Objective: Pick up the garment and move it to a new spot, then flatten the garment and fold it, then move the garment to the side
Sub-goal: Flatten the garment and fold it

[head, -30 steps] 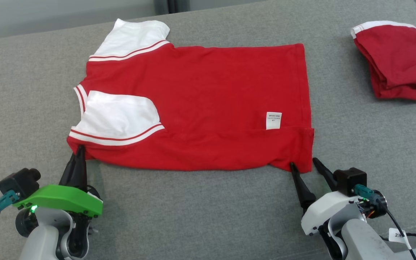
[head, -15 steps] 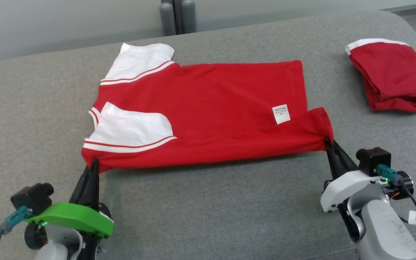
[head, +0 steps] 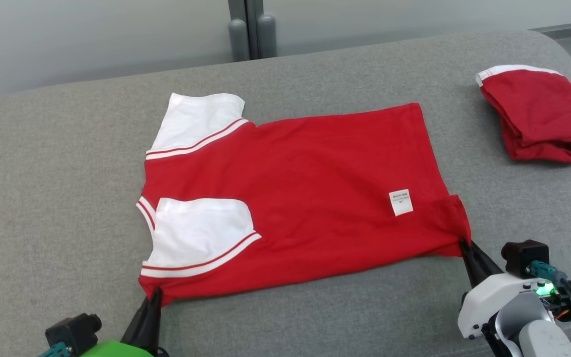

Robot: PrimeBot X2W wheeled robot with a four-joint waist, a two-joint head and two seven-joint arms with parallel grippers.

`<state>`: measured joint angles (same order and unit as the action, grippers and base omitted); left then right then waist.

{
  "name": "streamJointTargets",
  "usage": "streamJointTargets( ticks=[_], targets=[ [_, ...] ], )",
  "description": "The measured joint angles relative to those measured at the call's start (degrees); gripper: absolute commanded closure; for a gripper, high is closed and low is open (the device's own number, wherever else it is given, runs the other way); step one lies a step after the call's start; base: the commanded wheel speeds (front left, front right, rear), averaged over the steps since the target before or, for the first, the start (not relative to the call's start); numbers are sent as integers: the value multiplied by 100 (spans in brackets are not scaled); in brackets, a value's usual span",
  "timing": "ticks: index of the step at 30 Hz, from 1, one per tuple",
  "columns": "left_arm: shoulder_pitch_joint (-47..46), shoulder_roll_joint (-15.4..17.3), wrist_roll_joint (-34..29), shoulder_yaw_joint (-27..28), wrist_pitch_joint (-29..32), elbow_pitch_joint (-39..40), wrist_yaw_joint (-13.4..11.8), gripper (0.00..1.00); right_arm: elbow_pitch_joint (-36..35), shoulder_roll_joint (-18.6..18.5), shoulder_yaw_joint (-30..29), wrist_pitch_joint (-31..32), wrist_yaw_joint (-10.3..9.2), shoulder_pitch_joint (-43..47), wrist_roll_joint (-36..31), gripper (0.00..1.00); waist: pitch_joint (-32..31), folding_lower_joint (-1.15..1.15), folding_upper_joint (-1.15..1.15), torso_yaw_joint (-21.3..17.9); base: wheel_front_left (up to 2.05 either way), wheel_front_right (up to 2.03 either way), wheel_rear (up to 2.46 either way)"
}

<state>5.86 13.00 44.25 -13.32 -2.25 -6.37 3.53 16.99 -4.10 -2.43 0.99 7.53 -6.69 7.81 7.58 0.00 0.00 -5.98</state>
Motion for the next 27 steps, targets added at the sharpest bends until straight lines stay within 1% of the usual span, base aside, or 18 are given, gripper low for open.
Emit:
streamJointTargets(
  ticks=[2, 3, 4, 5, 6, 12, 17, 21, 25, 27],
  targets=[
    [62, -7, 9, -35, 34, -36, -4, 100, -26, 10, -15, -3, 0, 63, 1, 99, 7, 0, 0, -14, 0, 0, 0],
    [63, 13, -21, -69, 51, -71, -16, 100, -29, 19, -43, -36, 0, 82, -4, 81, 13, 0, 0, -19, 0, 0, 0],
    [64, 44, -91, -103, 52, -87, -45, 85, -26, 24, -74, -58, 0, 94, -7, 37, 19, 0, 0, -24, 0, 0, 0],
    [65, 82, -181, -141, 62, -101, -53, 16, -19, 25, -105, -88, 0, 111, -32, 0, 26, 0, 0, -30, 0, 0, 0],
    [66, 114, -218, -163, 62, -110, -54, 0, -5, 31, -135, -114, 0, 125, -51, 0, 33, 0, 0, -37, 0, 0, 0],
    [83, 393, -358, -158, 154, -32, -102, 0, 27, 67, -365, -268, 0, 163, -133, 0, 59, 0, 0, -85, 0, 0, 0],
    [-58, 780, -483, 35, 252, 270, -154, 0, -97, 85, -548, -419, 0, 139, -237, 0, 88, 0, 0, -154, 0, 0, 0],
    [-670, 1162, -633, 130, 495, 605, -133, 0, -248, 90, -576, -508, 0, -44, -296, 0, 165, 0, 0, -218, 0, 0, 0],
    [-1673, 1568, -879, 155, 881, 798, -34, 0, -424, 101, -398, -527, 0, -377, -328, 0, 320, 0, 0, -296, 0, 0, 0],
    [-2238, 1733, -903, 158, 1129, 810, 27, 0, -469, 100, -248, -521, 0, -569, -336, 0, 418, 0, 0, -348, 0, 0, 0]
  ],
)
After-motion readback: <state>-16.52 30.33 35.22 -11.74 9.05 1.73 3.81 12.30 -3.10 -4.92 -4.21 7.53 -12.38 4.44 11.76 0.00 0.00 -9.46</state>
